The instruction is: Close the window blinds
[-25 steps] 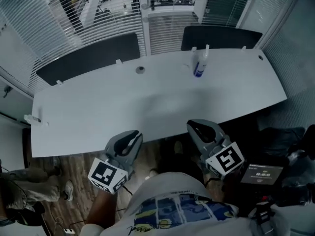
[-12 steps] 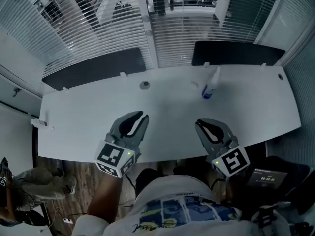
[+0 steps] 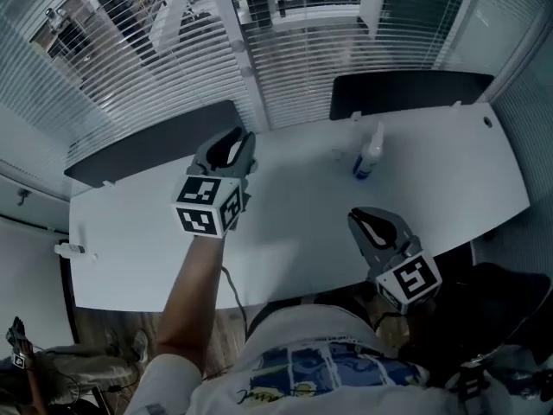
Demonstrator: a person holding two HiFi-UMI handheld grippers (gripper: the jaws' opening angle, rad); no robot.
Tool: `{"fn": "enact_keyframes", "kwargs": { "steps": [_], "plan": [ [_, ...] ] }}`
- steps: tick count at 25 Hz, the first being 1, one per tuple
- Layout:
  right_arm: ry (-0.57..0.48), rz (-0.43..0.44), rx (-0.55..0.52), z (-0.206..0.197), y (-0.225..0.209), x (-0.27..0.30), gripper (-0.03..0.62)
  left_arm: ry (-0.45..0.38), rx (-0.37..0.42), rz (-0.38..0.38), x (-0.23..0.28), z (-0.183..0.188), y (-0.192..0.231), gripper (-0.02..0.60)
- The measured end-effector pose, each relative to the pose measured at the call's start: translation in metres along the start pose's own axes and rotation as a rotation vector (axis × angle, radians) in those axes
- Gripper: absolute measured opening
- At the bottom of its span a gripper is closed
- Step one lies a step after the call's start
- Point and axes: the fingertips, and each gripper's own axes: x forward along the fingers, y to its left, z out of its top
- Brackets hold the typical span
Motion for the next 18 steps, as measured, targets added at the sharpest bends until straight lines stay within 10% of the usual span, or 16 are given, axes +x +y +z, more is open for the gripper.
{"fn": "enact_keyframes", "kwargs": {
  "steps": [18],
  "plan": [
    [0.063, 0.005, -0.002, -0.021, -0.030, 0.005, 0.015, 0.027, 0.029, 0.315, 0.159, 0.036, 0.112, 0.153]
  ]
}}
